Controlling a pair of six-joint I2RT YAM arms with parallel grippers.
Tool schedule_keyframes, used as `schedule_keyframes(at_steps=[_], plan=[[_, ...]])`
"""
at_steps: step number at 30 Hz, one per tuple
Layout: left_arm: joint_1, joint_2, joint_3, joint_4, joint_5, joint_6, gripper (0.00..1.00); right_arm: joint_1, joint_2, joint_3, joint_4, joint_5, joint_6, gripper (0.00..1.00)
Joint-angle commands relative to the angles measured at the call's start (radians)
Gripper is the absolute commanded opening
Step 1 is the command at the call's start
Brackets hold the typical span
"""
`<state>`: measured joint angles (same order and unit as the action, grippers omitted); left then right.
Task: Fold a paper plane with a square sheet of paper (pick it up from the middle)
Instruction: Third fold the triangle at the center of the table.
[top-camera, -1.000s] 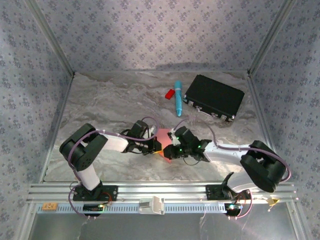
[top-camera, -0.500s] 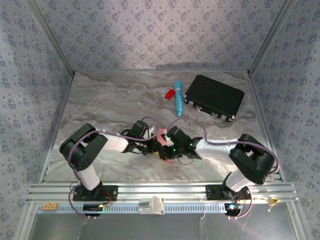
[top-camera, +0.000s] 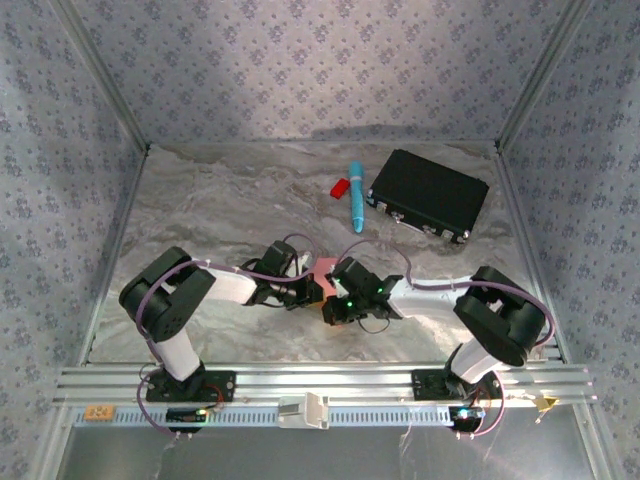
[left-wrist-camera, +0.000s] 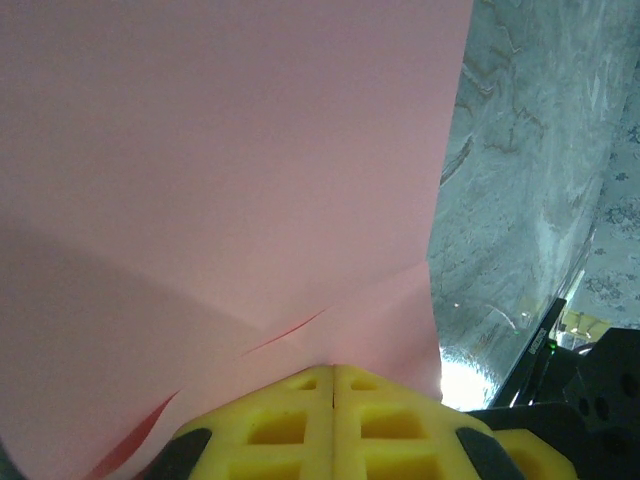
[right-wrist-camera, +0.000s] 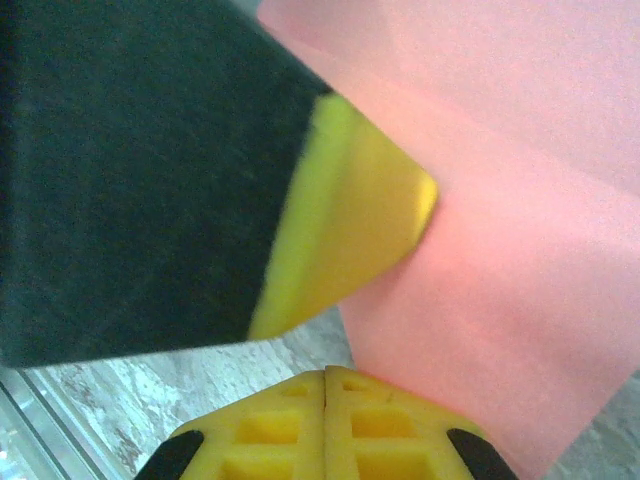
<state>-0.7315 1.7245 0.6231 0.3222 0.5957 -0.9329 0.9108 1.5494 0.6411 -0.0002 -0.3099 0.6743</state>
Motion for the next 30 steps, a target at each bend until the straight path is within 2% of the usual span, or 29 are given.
schedule_keyframes(at_steps=[1, 21, 30], plan=[[-0.007, 0.051, -0.006, -0.065, -0.035, 0.028, 0.00, 0.005, -0.025, -0.040, -0.012, 0.007, 0.022, 0.07], [-0.007, 0.070, 0.003, -0.083, -0.045, 0.034, 0.00, 0.012, -0.154, -0.206, 0.028, -0.005, 0.107, 0.10], [-0.008, 0.049, -0.002, -0.073, -0.042, 0.030, 0.00, -0.001, -0.266, -0.116, -0.022, -0.015, 0.153, 0.10]])
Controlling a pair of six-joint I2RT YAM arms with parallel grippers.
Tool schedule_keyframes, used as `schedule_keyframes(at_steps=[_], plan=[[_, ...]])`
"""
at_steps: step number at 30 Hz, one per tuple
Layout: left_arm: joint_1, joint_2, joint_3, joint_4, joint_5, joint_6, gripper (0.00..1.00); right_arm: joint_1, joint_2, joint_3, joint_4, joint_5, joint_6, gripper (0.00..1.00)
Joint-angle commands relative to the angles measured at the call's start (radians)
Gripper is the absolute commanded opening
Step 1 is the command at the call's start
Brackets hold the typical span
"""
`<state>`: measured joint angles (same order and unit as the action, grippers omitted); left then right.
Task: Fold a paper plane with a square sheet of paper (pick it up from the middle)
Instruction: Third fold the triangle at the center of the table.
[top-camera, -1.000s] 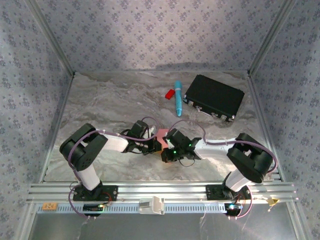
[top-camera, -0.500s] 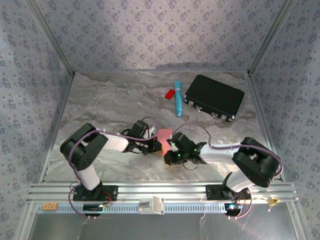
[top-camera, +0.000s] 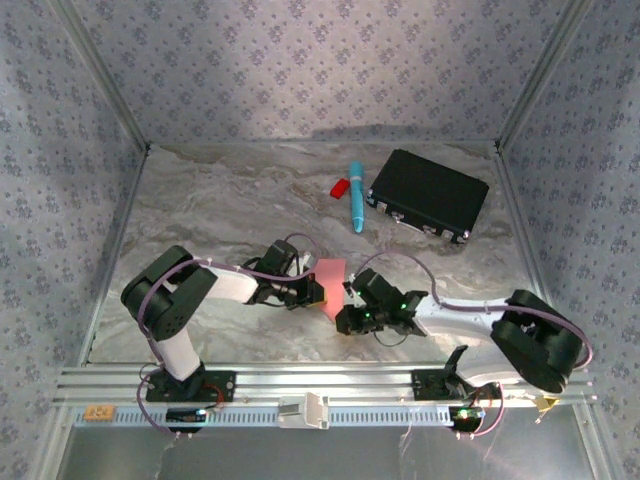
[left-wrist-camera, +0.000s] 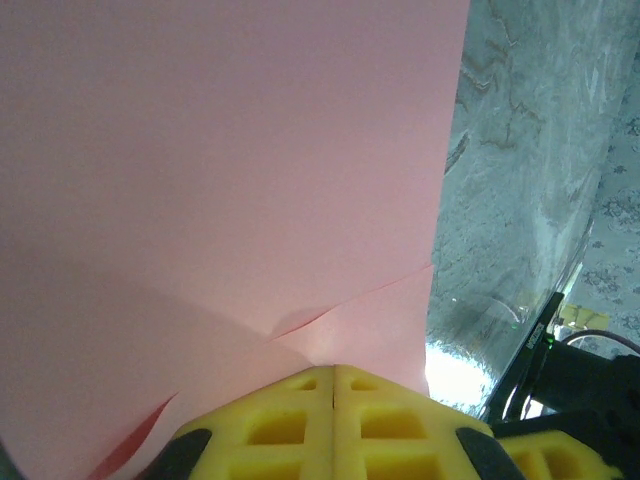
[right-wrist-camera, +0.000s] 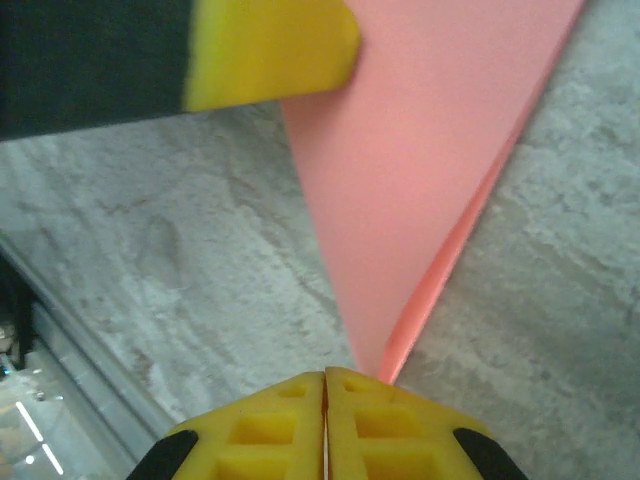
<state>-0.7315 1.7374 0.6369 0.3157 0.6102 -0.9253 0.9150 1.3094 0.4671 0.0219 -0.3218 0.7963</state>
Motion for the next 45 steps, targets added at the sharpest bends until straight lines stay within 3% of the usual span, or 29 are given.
schedule_keyframes(at_steps=[1, 10, 15, 34, 41, 45], plan=[[-0.007, 0.036, -0.015, -0.065, -0.055, 0.020, 0.00, -0.011, -0.015, 0.079, -0.049, -0.006, 0.031, 0.10], [-0.009, 0.029, -0.019, -0.064, -0.056, 0.020, 0.00, -0.015, 0.229, 0.204, -0.042, -0.011, 0.046, 0.07], [-0.009, 0.031, -0.023, -0.064, -0.059, 0.022, 0.00, -0.016, 0.265, 0.156, -0.046, -0.002, 0.070, 0.07], [-0.009, 0.063, -0.020, -0.075, -0.069, 0.019, 0.00, -0.005, 0.050, -0.123, 0.078, -0.050, 0.179, 0.11], [-0.009, 0.056, -0.017, -0.073, -0.064, 0.017, 0.00, -0.024, -0.089, -0.028, 0.010, -0.004, 0.138, 0.11], [-0.008, 0.056, -0.014, -0.072, -0.064, 0.016, 0.00, -0.065, -0.027, 0.042, -0.017, -0.042, 0.081, 0.10]])
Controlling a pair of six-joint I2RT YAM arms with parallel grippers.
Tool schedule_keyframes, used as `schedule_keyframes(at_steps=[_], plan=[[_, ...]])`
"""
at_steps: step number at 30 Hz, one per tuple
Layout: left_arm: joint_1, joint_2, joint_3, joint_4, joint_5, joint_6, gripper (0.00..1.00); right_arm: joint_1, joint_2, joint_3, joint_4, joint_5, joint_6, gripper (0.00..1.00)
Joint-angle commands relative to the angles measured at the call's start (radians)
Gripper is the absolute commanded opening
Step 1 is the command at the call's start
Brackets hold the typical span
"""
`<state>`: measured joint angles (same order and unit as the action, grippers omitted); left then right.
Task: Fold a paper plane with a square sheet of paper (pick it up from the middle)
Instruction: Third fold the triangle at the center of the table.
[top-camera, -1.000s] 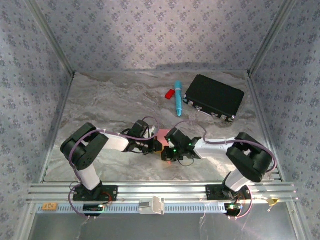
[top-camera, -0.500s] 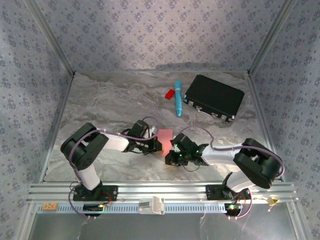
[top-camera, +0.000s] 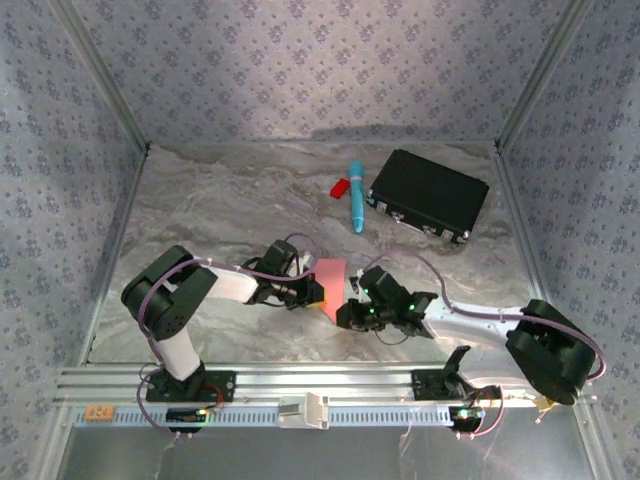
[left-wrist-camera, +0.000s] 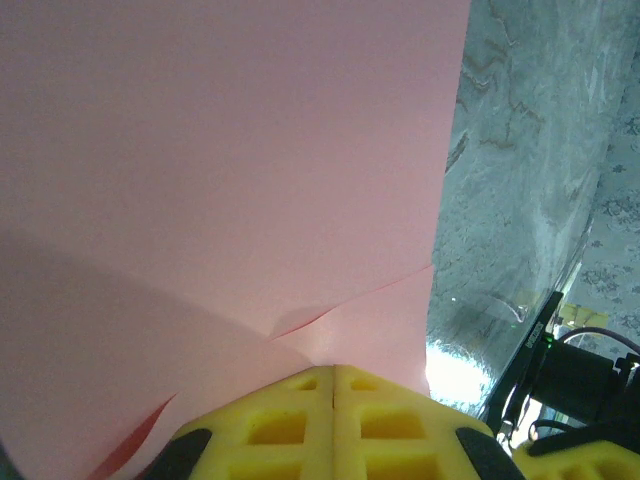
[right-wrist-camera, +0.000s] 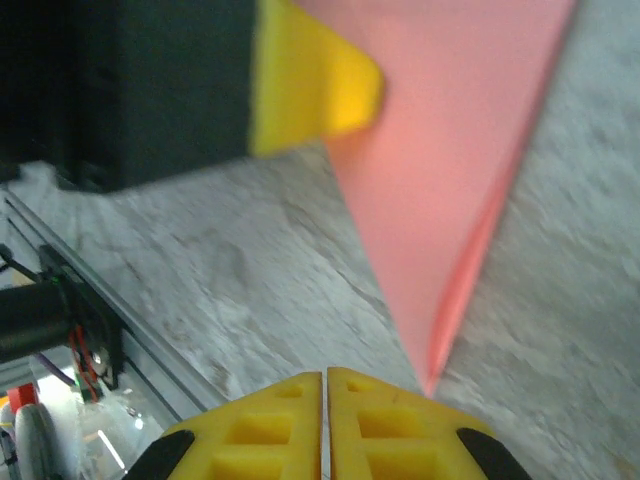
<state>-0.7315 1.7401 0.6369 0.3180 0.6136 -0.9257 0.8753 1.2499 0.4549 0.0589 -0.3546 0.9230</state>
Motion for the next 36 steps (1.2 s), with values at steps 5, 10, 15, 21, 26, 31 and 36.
schedule_keyframes(at_steps=[5, 10, 15, 21, 26, 31, 36], plan=[[-0.011, 0.056, -0.012, -0.073, -0.072, 0.017, 0.00, -0.031, 0.169, 0.114, 0.027, -0.037, -0.040, 0.10], [-0.011, 0.060, -0.011, -0.073, -0.073, 0.019, 0.00, -0.027, 0.261, 0.146, 0.032, -0.043, -0.047, 0.09], [-0.010, 0.055, -0.004, -0.073, -0.069, 0.023, 0.00, -0.032, 0.281, 0.081, -0.001, -0.010, -0.023, 0.06], [-0.012, -0.006, 0.045, -0.134, -0.059, 0.043, 0.02, -0.016, 0.295, -0.034, 0.059, 0.012, 0.052, 0.01], [-0.018, -0.108, 0.088, -0.230, -0.083, 0.061, 0.06, -0.016, 0.275, -0.019, 0.035, 0.031, 0.051, 0.00], [-0.051, -0.144, 0.065, -0.222, -0.092, 0.030, 0.04, -0.016, 0.282, -0.016, 0.039, 0.033, 0.053, 0.00], [-0.080, -0.090, 0.062, -0.184, -0.100, 0.006, 0.03, -0.014, 0.283, -0.016, 0.041, 0.032, 0.054, 0.00]])
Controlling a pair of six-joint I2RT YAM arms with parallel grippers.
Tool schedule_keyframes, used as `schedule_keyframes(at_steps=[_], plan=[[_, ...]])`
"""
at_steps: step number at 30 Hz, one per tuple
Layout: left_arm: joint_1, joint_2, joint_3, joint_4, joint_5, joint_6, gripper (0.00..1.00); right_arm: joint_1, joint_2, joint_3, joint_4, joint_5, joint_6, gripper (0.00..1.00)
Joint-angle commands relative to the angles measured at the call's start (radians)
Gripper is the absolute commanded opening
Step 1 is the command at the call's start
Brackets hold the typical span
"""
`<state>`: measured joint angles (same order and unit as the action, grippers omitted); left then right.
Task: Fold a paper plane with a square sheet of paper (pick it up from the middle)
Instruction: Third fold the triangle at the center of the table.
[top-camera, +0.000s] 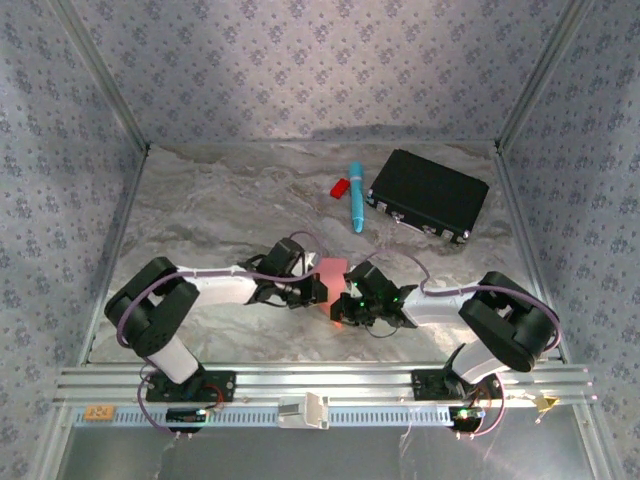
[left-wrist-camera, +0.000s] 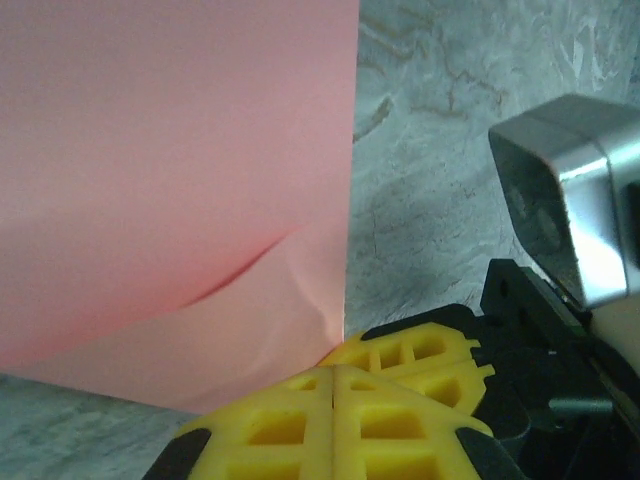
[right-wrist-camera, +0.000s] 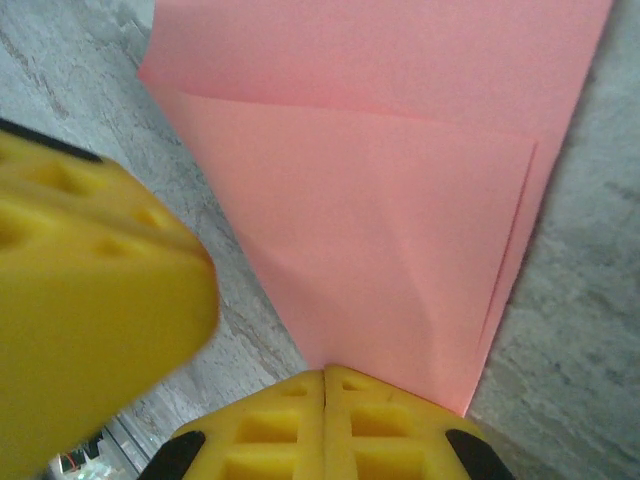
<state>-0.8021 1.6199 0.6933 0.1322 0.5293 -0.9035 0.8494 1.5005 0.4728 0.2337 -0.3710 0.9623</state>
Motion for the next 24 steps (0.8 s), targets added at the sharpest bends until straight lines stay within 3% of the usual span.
schedule_keyframes(at_steps=[1, 8, 24], plan=[[-0.010, 0.041, 0.005, -0.001, -0.027, -0.017, 0.02, 0.011, 0.032, -0.033, -0.134, 0.049, 0.013, 0.00], [0.017, 0.127, -0.001, -0.001, -0.068, -0.005, 0.00, 0.018, 0.030, -0.036, -0.141, 0.051, 0.003, 0.00], [0.160, 0.098, 0.009, -0.070, -0.048, 0.062, 0.00, 0.022, 0.029, -0.054, -0.149, 0.061, -0.022, 0.00]])
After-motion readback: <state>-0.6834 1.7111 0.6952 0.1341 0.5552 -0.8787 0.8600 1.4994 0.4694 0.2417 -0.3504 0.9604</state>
